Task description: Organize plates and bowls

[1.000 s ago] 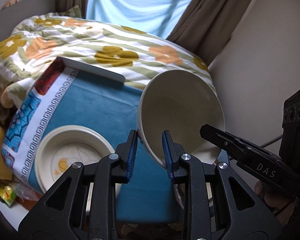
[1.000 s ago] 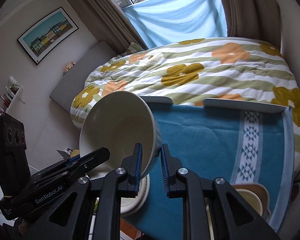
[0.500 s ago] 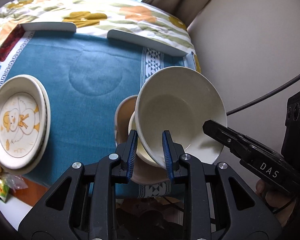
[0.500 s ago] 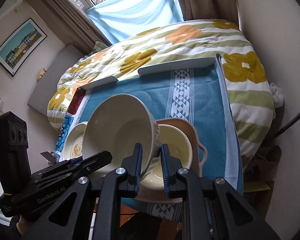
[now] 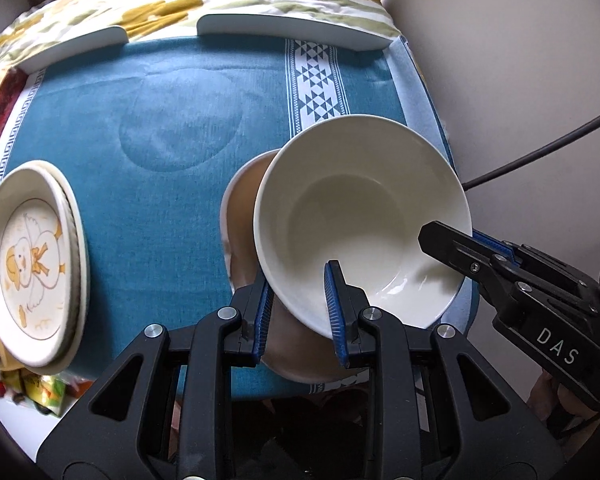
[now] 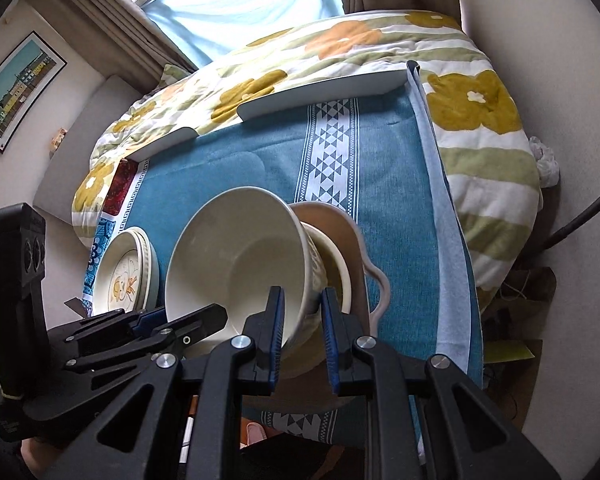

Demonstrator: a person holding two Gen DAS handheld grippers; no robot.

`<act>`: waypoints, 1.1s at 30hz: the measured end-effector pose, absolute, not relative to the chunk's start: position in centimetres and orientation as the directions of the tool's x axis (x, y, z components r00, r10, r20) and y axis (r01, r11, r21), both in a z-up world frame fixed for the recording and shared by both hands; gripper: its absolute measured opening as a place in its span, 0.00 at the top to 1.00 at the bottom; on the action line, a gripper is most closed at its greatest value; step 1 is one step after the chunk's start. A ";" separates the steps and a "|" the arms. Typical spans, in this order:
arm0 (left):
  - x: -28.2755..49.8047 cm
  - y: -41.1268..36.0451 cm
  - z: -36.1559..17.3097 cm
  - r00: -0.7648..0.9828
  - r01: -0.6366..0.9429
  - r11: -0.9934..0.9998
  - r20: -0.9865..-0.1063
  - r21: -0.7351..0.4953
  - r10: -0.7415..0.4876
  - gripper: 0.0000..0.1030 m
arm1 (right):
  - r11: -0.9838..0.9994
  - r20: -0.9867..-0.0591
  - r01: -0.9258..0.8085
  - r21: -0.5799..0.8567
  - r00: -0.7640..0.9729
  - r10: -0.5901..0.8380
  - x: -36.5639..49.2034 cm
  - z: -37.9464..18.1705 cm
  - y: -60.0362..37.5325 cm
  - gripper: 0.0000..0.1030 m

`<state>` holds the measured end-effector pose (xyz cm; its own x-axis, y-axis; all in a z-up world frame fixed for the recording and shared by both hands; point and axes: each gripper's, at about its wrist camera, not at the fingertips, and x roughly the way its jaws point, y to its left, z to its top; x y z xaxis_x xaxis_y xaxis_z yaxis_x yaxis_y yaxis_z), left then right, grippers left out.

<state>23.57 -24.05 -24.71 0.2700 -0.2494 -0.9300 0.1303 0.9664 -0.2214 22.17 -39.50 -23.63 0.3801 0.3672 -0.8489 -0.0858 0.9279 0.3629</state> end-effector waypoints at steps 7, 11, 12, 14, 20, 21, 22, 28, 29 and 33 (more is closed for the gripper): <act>23.9 -25.2 -24.8 0.273 0.185 0.972 -0.943 -0.143 -0.191 0.78 | 0.938 -0.870 -0.064 0.341 0.357 0.341 21.9 -24.7 -39.5 0.84; 23.8 -25.6 -24.8 0.277 0.199 0.973 -0.945 -0.119 -0.172 0.78 | 0.943 -0.874 -0.068 0.327 0.358 0.329 21.8 -24.7 -39.6 0.84; 23.7 -25.8 -24.8 0.279 0.204 0.973 -0.947 -0.105 -0.161 0.78 | 0.944 -0.876 -0.071 0.322 0.357 0.325 21.8 -24.6 -39.5 0.84; 23.6 -26.1 -24.8 0.287 0.212 0.974 -0.948 -0.081 -0.141 0.78 | 0.948 -0.879 -0.080 0.307 0.357 0.315 21.7 -24.6 -39.3 0.84; 23.5 -26.5 -24.9 0.299 0.220 0.975 -0.949 -0.037 -0.103 0.78 | 0.951 -0.883 -0.088 0.295 0.354 0.307 21.7 -24.6 -39.2 0.84; 23.5 -26.5 -24.9 0.299 0.219 0.975 -0.949 -0.033 -0.099 0.78 | 0.951 -0.884 -0.088 0.296 0.354 0.307 21.7 -24.6 -39.3 0.84; 23.4 -26.5 -24.9 0.301 0.219 0.975 -0.949 -0.030 -0.097 0.78 | 0.951 -0.884 -0.088 0.296 0.353 0.307 21.7 -24.6 -39.3 0.84; 23.4 -26.5 -24.9 0.301 0.217 0.976 -0.949 -0.022 -0.088 0.78 | 0.952 -0.886 -0.091 0.291 0.351 0.304 21.5 -24.7 -39.2 0.84; 23.4 -26.5 -24.9 0.301 0.218 0.976 -0.950 -0.021 -0.088 0.78 | 0.952 -0.885 -0.089 0.293 0.351 0.305 21.5 -24.6 -39.2 0.84; 23.4 -26.2 -24.8 0.291 0.210 0.977 -0.952 -0.038 -0.099 0.78 | 0.950 -0.882 -0.094 0.298 0.354 0.311 21.4 -24.5 -39.3 0.84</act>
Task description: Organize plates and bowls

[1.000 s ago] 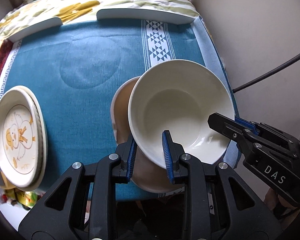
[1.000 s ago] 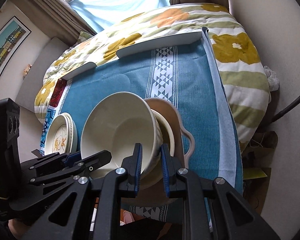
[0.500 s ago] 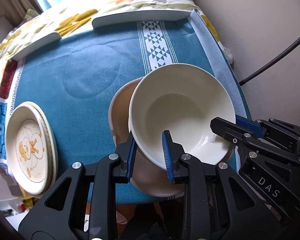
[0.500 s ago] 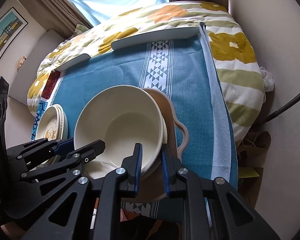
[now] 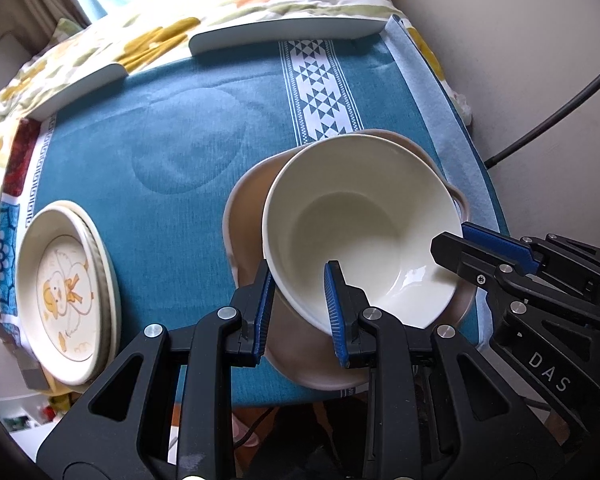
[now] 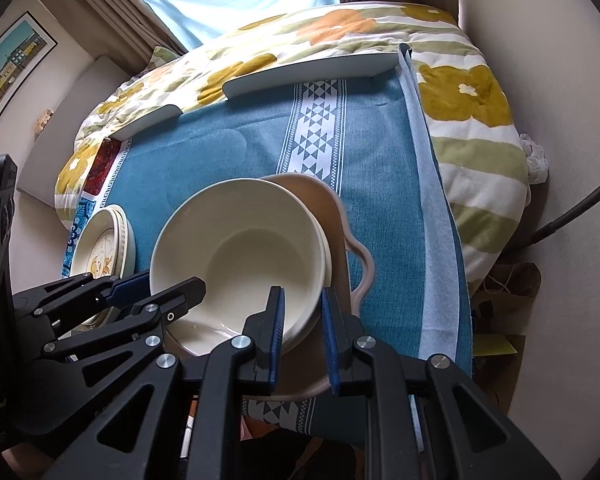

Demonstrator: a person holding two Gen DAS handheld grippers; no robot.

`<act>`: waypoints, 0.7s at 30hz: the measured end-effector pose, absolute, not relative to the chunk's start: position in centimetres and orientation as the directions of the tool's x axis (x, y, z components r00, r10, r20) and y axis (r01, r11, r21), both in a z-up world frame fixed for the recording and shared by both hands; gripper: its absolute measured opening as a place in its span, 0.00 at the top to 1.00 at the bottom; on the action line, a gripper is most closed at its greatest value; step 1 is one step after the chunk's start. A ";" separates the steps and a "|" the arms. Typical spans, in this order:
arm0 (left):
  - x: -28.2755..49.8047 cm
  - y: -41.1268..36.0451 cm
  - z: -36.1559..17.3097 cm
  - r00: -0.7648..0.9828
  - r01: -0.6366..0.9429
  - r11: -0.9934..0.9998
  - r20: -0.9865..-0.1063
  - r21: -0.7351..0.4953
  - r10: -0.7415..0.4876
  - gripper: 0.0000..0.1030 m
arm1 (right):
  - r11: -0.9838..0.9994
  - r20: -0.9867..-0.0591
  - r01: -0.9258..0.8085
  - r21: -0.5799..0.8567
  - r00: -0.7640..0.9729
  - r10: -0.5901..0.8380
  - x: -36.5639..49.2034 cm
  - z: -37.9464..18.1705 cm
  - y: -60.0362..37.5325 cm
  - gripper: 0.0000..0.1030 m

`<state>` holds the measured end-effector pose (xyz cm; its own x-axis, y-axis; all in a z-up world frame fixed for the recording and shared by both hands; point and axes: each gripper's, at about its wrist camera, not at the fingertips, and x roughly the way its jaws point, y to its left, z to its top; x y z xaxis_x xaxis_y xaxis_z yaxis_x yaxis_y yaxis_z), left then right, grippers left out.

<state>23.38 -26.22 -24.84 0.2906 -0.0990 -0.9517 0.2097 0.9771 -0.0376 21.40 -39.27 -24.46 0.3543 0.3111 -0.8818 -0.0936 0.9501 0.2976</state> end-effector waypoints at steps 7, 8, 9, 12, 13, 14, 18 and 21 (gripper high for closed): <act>23.5 -24.4 -21.5 0.362 0.173 0.983 -0.925 -0.054 -0.115 0.78 | 0.942 -0.853 -0.089 0.324 0.403 0.331 21.1 -22.3 -41.2 0.84; 23.5 -24.0 -20.8 0.376 0.165 0.985 -0.920 -0.056 -0.115 0.78 | 0.941 -0.849 -0.092 0.325 0.410 0.333 21.0 -21.9 -41.4 0.84; 23.6 -23.6 -20.1 0.388 0.154 0.987 -0.915 -0.050 -0.107 0.78 | 0.941 -0.845 -0.095 0.324 0.418 0.333 21.0 -21.4 -41.7 0.84; 23.3 -22.6 -17.8 0.447 0.131 0.991 -0.893 0.006 -0.053 0.78 | 0.941 -0.832 -0.125 0.314 0.442 0.337 20.7 -19.8 -42.2 0.84; 23.2 -22.3 -17.0 0.466 0.128 0.992 -0.883 0.015 -0.047 0.78 | 0.941 -0.827 -0.140 0.309 0.449 0.339 20.6 -19.2 -42.3 0.84; 23.1 -22.0 -16.4 0.483 0.128 0.992 -0.875 0.019 -0.046 0.78 | 0.941 -0.821 -0.152 0.303 0.460 0.339 20.5 -18.6 -42.4 0.84; 22.9 -20.6 -14.6 0.511 0.153 0.988 -0.855 -0.012 -0.089 0.62 | 0.939 -0.803 -0.208 0.275 0.488 0.343 20.3 -17.0 -42.5 0.83; 22.6 -20.0 -14.1 0.530 0.159 0.986 -0.837 -0.056 -0.133 0.00 | 0.944 -0.804 -0.226 0.241 0.498 0.324 20.2 -16.5 -42.6 0.57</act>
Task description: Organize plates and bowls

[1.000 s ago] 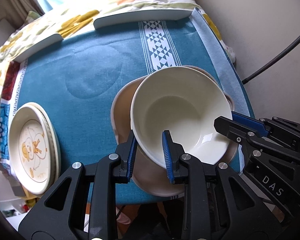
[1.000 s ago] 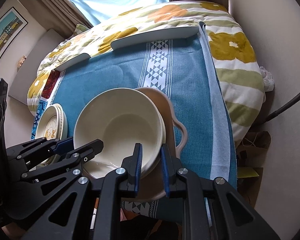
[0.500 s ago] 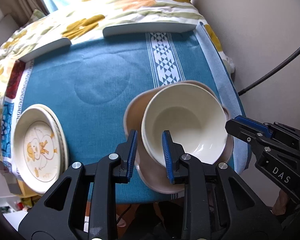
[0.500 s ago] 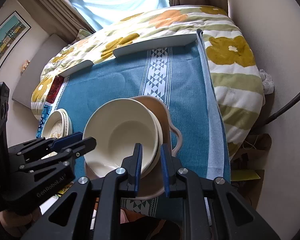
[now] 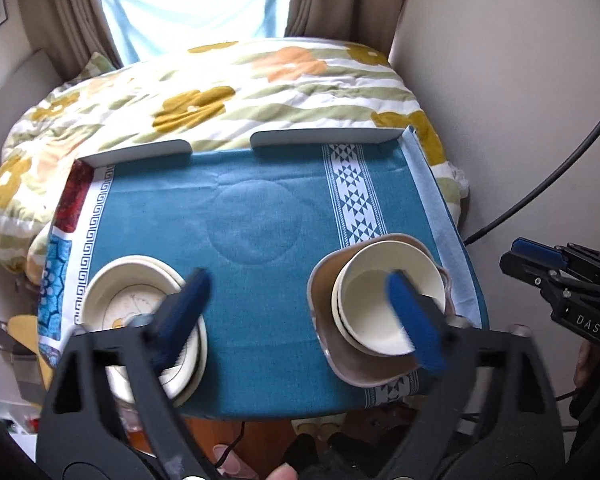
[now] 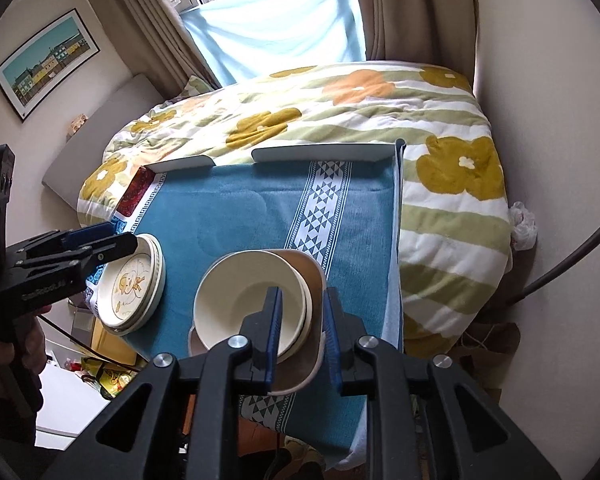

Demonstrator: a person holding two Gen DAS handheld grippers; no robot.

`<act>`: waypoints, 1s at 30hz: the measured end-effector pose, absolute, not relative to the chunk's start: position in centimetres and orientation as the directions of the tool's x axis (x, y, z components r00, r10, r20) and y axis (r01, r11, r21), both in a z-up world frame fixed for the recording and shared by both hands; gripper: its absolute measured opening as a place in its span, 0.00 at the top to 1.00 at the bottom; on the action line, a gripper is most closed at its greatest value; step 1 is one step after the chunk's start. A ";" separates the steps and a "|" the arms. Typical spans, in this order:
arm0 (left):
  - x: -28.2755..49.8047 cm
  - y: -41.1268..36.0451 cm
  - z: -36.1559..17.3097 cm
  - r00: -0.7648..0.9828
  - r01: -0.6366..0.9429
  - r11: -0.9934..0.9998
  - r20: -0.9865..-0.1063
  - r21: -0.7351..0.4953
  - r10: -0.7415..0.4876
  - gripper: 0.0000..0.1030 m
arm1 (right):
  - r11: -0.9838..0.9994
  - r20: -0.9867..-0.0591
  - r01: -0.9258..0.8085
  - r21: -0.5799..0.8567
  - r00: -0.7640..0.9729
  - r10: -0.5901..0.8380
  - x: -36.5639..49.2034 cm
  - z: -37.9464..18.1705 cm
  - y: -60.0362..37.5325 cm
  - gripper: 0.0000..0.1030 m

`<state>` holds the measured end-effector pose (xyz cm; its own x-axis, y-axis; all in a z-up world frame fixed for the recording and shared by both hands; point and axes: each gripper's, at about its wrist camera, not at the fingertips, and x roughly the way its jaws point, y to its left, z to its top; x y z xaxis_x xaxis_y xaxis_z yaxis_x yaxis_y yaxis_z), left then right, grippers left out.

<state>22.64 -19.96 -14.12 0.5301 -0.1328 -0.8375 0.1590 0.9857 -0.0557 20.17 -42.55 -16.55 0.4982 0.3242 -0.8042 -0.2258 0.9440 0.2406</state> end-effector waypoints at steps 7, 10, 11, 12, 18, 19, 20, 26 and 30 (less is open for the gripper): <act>21.8 -20.4 -16.3 0.448 0.239 0.969 -0.892 0.058 -0.058 0.00 | 0.947 -0.868 -0.279 0.158 0.419 0.268 20.6 -17.6 -42.5 0.01; 21.2 -20.1 -17.8 0.394 0.288 0.954 -0.919 0.088 -0.034 0.00 | 0.948 -0.893 -0.310 0.074 0.403 0.202 20.5 -17.9 -42.4 0.01; 21.1 -20.0 -18.3 0.373 0.303 0.949 -0.927 0.086 -0.035 0.00 | 0.944 -0.902 -0.323 0.060 0.388 0.190 20.7 -18.3 -42.4 0.01; 21.0 -20.1 -18.9 0.354 0.316 0.945 -0.935 0.083 -0.036 0.00 | 0.941 -0.914 -0.335 0.051 0.364 0.179 20.9 -18.8 -42.3 0.01; 21.5 -21.3 -23.1 0.222 0.339 0.940 -0.974 0.033 -0.046 0.01 | 0.929 -0.967 -0.368 0.027 0.225 0.117 22.3 -23.5 -41.3 0.04; 21.8 -21.4 -23.8 0.203 0.335 0.942 -0.978 0.019 -0.052 0.01 | 0.934 -0.971 -0.358 0.021 0.214 0.103 22.5 -24.1 -41.3 0.06; 22.0 -21.6 -24.3 0.185 0.331 0.944 -0.981 0.003 -0.062 0.02 | 0.937 -0.975 -0.348 0.025 0.198 0.099 22.7 -24.8 -41.3 0.08; 23.0 -22.6 -27.1 0.088 0.325 0.944 -0.993 -0.050 -0.083 0.11 | 0.927 -0.984 -0.363 0.096 0.106 0.143 23.3 -27.1 -40.5 0.34; 23.3 -23.7 -28.8 0.057 0.335 0.940 -0.994 -0.066 -0.090 0.22 | 0.909 -0.988 -0.401 0.116 0.046 0.146 23.8 -28.6 -39.5 0.54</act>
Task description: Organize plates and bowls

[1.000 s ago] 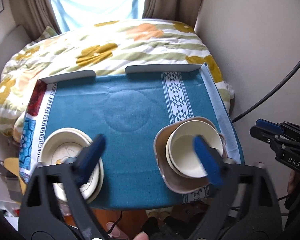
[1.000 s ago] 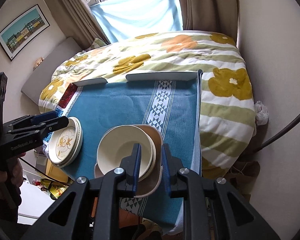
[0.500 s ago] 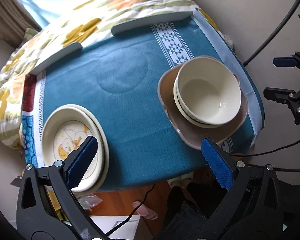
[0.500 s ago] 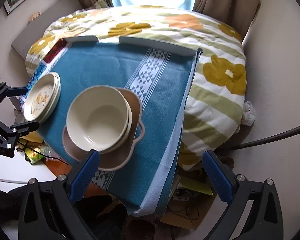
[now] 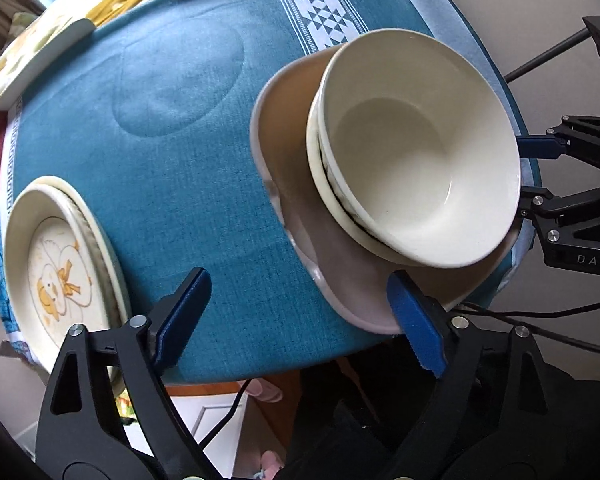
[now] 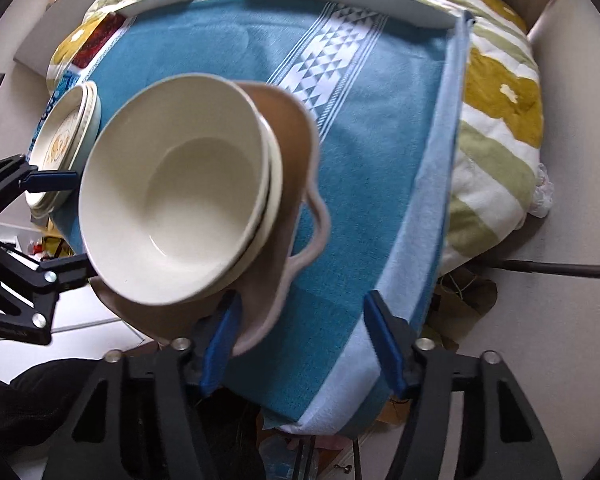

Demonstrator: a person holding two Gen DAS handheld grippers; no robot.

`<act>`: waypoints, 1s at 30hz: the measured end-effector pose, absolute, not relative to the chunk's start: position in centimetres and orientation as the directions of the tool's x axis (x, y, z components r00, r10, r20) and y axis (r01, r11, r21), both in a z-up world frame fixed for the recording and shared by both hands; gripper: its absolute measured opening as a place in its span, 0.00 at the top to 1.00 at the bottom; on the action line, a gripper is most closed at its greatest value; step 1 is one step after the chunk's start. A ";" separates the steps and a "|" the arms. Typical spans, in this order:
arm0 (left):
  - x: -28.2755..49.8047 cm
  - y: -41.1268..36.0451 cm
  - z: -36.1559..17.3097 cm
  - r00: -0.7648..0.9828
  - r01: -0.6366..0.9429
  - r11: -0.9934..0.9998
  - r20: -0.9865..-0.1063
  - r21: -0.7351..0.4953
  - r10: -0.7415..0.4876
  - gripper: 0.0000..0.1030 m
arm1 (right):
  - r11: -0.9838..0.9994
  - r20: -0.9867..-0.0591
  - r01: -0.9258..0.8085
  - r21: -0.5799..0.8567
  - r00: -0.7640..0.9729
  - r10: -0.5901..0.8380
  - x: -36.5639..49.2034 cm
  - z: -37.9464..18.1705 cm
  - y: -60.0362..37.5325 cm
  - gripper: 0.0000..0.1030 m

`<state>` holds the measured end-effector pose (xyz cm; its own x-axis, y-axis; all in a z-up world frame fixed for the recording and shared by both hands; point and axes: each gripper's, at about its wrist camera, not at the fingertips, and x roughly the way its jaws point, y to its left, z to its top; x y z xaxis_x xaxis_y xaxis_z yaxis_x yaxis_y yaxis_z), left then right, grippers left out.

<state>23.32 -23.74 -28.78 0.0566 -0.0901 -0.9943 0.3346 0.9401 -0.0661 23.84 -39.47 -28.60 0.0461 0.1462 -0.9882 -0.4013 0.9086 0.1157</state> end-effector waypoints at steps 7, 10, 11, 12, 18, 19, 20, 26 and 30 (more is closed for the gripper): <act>23.2 -25.0 -30.7 0.028 0.343 0.933 -0.992 -0.108 -0.125 0.52 | 0.893 -0.982 -0.417 0.166 0.010 0.188 24.4 -30.2 -38.9 0.68; 23.1 -25.5 -31.0 0.034 0.348 0.928 -0.987 -0.135 -0.156 0.69 | 0.888 -0.973 -0.410 0.210 0.004 0.232 24.3 -30.6 -39.0 0.77; 23.0 -25.7 -31.1 0.034 0.355 0.925 -0.987 -0.135 -0.157 0.71 | 0.884 -0.972 -0.417 0.212 0.006 0.236 24.2 -30.6 -38.8 0.78; 22.9 -26.0 -31.3 0.035 0.371 0.920 -0.988 -0.130 -0.153 0.72 | 0.879 -0.971 -0.427 0.212 0.010 0.239 24.1 -30.6 -38.6 0.81; 22.1 -27.5 -31.2 0.076 0.418 0.900 -0.982 -0.124 -0.171 0.72 | 0.866 -0.969 -0.466 0.182 0.063 0.237 23.0 -30.5 -38.2 0.86; 21.9 -27.5 -31.1 0.085 0.423 0.898 -0.982 -0.120 -0.172 0.72 | 0.866 -0.969 -0.468 0.177 0.071 0.237 22.8 -30.5 -38.1 0.86; 21.7 -27.7 -31.1 0.093 0.432 0.895 -0.982 -0.110 -0.166 0.72 | 0.865 -0.969 -0.471 0.170 0.079 0.233 22.7 -30.4 -38.0 0.86; 20.9 -28.2 -30.4 0.134 0.465 0.883 -0.981 -0.063 -0.141 0.72 | 0.862 -0.970 -0.486 0.140 0.106 0.218 22.1 -30.4 -37.2 0.86; 20.6 -27.9 -29.6 0.150 0.463 0.885 -0.979 -0.053 -0.137 0.72 | 0.858 -0.971 -0.499 0.123 0.119 0.209 22.1 -29.9 -36.6 0.86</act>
